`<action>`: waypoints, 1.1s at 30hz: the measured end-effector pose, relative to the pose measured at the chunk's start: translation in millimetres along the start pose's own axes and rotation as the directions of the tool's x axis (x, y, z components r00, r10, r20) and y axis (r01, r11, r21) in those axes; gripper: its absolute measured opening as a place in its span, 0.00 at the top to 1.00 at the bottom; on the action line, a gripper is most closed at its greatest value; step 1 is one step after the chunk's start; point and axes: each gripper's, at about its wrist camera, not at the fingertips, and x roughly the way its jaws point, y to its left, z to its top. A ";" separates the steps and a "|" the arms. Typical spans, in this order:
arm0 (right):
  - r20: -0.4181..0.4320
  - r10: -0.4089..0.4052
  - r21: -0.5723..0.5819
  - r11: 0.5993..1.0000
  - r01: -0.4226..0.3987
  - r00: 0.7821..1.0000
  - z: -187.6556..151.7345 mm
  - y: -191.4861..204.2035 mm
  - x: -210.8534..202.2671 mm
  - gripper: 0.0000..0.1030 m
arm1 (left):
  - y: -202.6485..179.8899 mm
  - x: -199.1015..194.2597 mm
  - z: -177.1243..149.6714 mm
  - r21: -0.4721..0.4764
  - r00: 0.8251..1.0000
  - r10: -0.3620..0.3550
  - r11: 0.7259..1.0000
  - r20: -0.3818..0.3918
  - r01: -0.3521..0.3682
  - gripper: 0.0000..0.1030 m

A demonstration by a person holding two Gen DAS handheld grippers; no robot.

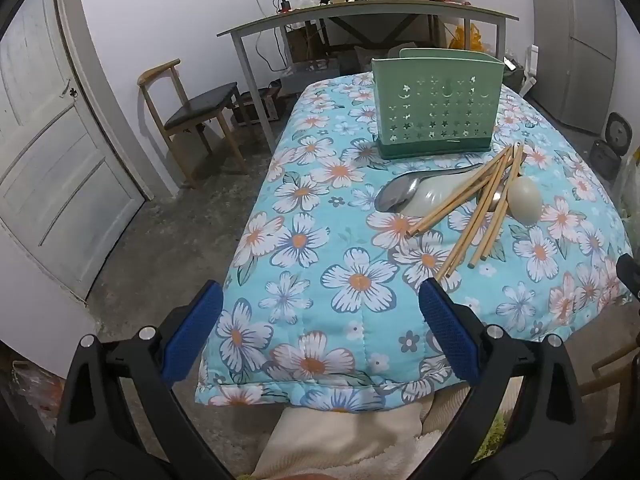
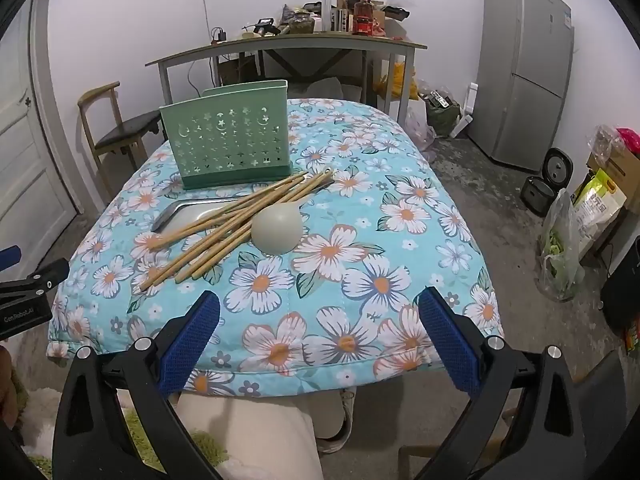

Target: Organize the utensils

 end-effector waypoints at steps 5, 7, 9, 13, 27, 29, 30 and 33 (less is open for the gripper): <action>0.001 0.000 0.001 1.000 0.000 1.000 0.1 0.2 -0.3 0.06 | -0.4 0.4 -0.1 0.002 1.000 0.002 1.000 -0.004 -0.002 0.08; 0.002 0.000 0.002 1.000 0.000 1.000 0.1 0.0 -0.4 0.06 | -0.7 0.3 -0.3 0.002 1.000 0.003 1.000 -0.006 -0.003 0.08; 0.002 -0.002 0.003 1.000 0.002 1.000 0.0 -0.2 -0.2 0.06 | 0.3 -0.2 -0.3 0.000 1.000 -0.001 1.000 -0.006 0.001 0.08; 0.000 0.000 0.001 1.000 0.000 1.000 -0.1 0.5 -0.2 0.06 | 0.7 -1.2 -2.0 0.000 1.000 -0.004 1.000 -0.009 0.004 0.08; 0.001 0.003 0.001 1.000 -0.003 1.000 -0.8 0.4 -0.3 0.06 | -1.5 6.5 -3.4 -0.001 1.000 -0.006 1.000 -0.013 0.006 0.08; 0.001 0.003 0.001 1.000 -0.003 1.000 -0.6 0.5 0.1 0.06 | -1.5 6.6 -3.3 0.000 1.000 -0.007 1.000 -0.014 0.007 0.08; 0.001 0.003 0.001 1.000 -0.003 1.000 -0.6 0.5 0.0 0.06 | -1.4 6.6 -3.2 0.000 1.000 -0.006 1.000 -0.015 0.006 0.08; 0.001 0.003 0.001 1.000 -0.003 1.000 -0.6 0.6 -0.1 0.06 | -1.7 8.7 -4.3 -0.002 1.000 -0.006 1.000 -0.017 0.006 0.08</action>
